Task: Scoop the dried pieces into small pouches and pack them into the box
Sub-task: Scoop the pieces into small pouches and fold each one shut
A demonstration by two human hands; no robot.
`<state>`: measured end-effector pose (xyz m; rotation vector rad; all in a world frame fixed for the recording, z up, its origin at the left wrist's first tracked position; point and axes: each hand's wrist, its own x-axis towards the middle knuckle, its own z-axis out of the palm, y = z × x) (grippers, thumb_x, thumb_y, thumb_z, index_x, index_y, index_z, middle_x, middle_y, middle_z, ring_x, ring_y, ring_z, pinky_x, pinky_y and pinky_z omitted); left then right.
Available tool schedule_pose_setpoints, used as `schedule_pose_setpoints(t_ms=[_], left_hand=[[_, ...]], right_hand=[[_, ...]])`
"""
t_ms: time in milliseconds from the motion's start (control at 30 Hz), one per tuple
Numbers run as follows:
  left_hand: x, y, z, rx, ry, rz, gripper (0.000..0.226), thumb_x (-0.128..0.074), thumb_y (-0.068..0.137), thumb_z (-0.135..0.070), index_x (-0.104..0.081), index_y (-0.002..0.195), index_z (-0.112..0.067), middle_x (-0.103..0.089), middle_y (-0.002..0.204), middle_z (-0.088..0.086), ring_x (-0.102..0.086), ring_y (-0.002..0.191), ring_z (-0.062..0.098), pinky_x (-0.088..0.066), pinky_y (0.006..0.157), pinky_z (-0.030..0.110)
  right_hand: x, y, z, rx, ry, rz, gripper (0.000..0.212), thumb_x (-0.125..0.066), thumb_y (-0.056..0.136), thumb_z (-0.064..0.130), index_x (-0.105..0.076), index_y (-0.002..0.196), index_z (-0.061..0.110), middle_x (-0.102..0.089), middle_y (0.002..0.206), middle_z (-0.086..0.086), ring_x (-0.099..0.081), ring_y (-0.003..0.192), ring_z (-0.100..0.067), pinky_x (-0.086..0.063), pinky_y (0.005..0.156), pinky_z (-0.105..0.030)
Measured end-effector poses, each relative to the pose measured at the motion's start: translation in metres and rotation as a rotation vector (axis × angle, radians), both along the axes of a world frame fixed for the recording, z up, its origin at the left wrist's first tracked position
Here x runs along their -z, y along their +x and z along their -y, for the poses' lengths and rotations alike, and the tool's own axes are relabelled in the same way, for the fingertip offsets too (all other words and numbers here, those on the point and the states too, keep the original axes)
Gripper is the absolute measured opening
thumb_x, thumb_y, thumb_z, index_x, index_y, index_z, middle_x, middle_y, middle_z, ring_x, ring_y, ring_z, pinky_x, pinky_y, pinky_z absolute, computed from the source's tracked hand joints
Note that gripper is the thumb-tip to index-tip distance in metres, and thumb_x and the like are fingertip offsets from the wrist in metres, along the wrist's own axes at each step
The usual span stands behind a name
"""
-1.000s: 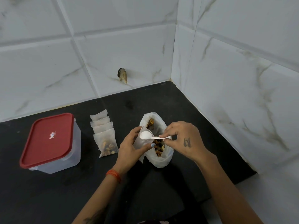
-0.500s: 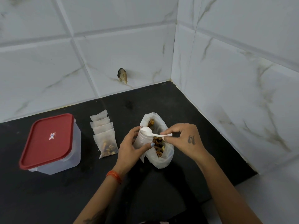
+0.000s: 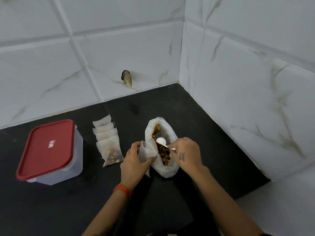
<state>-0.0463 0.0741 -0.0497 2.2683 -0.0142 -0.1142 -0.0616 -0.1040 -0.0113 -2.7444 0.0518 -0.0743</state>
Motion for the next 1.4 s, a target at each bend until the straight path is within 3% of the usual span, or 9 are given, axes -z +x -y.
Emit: schedule_pose_setpoints(t_ms=[167,367,500,633,767,867,1033,1200,1400], left_hand=[[-0.001,-0.003,0.002,-0.006,-0.001,-0.010,0.060,-0.074,0.073,-0.041,-0.041,0.123,-0.034,-0.055,0.122,-0.006,-0.054,0.105,0.010,-0.049,0.092,0.043],[-0.003,-0.002,0.001,0.005,-0.036,-0.053,0.060,-0.074,0.075,-0.039,-0.040,0.123,-0.034,-0.056,0.118,-0.005,-0.056,0.103,0.012,-0.050,0.088,0.035],[-0.007,-0.003,0.003,0.014,-0.084,-0.087,0.058,-0.074,0.077,-0.034,-0.040,0.124,-0.031,-0.056,0.108,-0.009,-0.057,0.095,0.009,-0.045,0.079,0.024],[-0.006,0.000,0.004,0.020,-0.131,-0.146,0.055,-0.073,0.078,-0.033,-0.040,0.122,-0.031,-0.063,0.096,-0.014,-0.061,0.088,0.005,-0.046,0.073,0.021],[-0.006,0.002,0.003,0.021,-0.186,-0.207,0.053,-0.073,0.079,-0.030,-0.040,0.120,-0.031,-0.067,0.097,-0.010,-0.065,0.091,0.009,-0.053,0.080,0.030],[-0.006,0.003,0.003,0.024,-0.224,-0.245,0.052,-0.073,0.079,-0.027,-0.040,0.119,-0.032,-0.068,0.103,-0.003,-0.065,0.092,0.011,-0.055,0.078,0.031],[-0.008,0.001,0.004,0.026,-0.267,-0.258,0.053,-0.071,0.081,-0.023,-0.039,0.121,-0.029,-0.067,0.102,-0.001,-0.065,0.090,0.009,-0.050,0.065,0.017],[-0.009,0.000,0.006,0.017,-0.276,-0.238,0.050,-0.073,0.080,-0.024,-0.042,0.118,-0.030,-0.067,0.097,-0.006,-0.065,0.086,0.005,-0.049,0.063,0.016],[-0.009,0.001,0.006,0.017,-0.282,-0.237,0.049,-0.073,0.080,-0.024,-0.041,0.115,-0.032,-0.066,0.095,-0.009,-0.065,0.086,0.004,-0.050,0.065,0.018]], right_hand=[[-0.001,0.005,0.010,-0.090,-0.038,-0.090,0.026,-0.060,0.088,0.019,-0.071,0.108,0.031,-0.065,0.100,0.003,-0.054,0.095,-0.012,-0.039,0.074,-0.018],[-0.021,-0.003,0.024,0.081,0.128,-0.064,0.021,-0.065,0.085,0.026,-0.072,0.104,0.029,-0.072,0.090,0.010,-0.063,0.077,-0.006,-0.052,0.072,-0.020],[-0.009,-0.010,0.012,0.045,0.071,-0.118,0.022,-0.062,0.086,0.024,-0.072,0.105,0.028,-0.072,0.098,0.009,-0.065,0.085,-0.009,-0.050,0.074,-0.020],[-0.006,-0.005,0.013,0.077,0.186,-0.146,0.022,-0.067,0.081,0.022,-0.074,0.101,0.028,-0.073,0.097,0.008,-0.066,0.085,-0.009,-0.052,0.078,-0.023],[-0.008,-0.003,0.019,0.107,0.301,-0.134,0.022,-0.069,0.078,0.017,-0.075,0.098,0.026,-0.074,0.093,0.008,-0.066,0.080,-0.007,-0.054,0.078,-0.025],[-0.006,-0.006,0.016,0.072,0.286,-0.161,0.022,-0.069,0.079,0.018,-0.075,0.099,0.026,-0.073,0.094,0.008,-0.065,0.082,-0.007,-0.053,0.078,-0.024],[-0.014,-0.006,0.016,0.043,0.312,-0.141,0.022,-0.068,0.078,0.017,-0.076,0.095,0.029,-0.073,0.083,0.011,-0.061,0.067,-0.004,-0.048,0.064,-0.017],[-0.010,-0.009,0.006,0.009,0.160,-0.136,0.021,-0.064,0.084,0.022,-0.074,0.100,0.029,-0.074,0.090,0.009,-0.066,0.082,-0.009,-0.052,0.075,-0.025],[-0.020,-0.013,0.007,0.033,0.193,-0.142,0.018,-0.067,0.080,0.025,-0.075,0.096,0.030,-0.073,0.084,0.010,-0.064,0.074,-0.007,-0.052,0.071,-0.022]])
